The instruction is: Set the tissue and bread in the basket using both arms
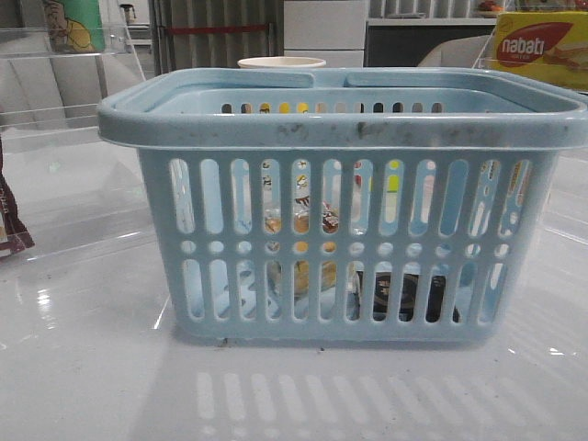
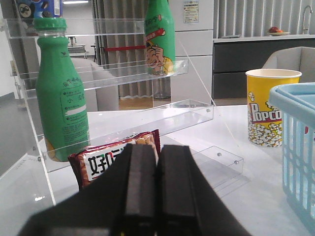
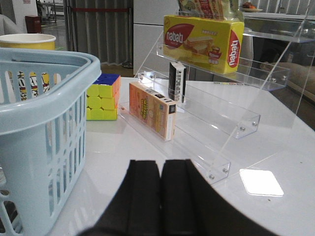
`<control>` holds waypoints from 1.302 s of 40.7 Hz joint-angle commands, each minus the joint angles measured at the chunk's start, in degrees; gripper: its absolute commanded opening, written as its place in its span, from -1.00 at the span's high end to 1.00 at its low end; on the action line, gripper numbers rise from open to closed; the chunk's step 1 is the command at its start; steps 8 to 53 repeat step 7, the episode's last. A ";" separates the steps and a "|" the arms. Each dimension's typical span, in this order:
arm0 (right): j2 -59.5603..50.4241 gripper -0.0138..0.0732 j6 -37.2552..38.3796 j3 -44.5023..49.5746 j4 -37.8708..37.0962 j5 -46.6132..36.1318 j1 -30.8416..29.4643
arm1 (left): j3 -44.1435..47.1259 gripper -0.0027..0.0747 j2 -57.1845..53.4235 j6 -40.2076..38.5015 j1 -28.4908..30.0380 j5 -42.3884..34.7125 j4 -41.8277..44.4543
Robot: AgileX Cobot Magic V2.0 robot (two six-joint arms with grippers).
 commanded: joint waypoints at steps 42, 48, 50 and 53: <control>-1.17 0.62 0.03 -0.29 -0.28 -5.39 0.18 | 0.45 0.69 -0.96 -0.57 0.03 -5.15 -0.45; -1.17 0.62 0.03 -0.29 -0.28 -5.39 0.18 | 0.45 0.69 -0.96 -0.57 0.03 -5.15 -0.45; -1.17 0.62 0.03 -0.29 -0.28 -5.39 0.18 | 0.45 0.69 -0.96 -0.57 0.03 -5.15 -0.45; -1.17 0.62 0.03 -0.29 -0.28 -5.39 0.18 | 0.45 0.69 -0.96 -0.57 0.03 -5.15 -0.45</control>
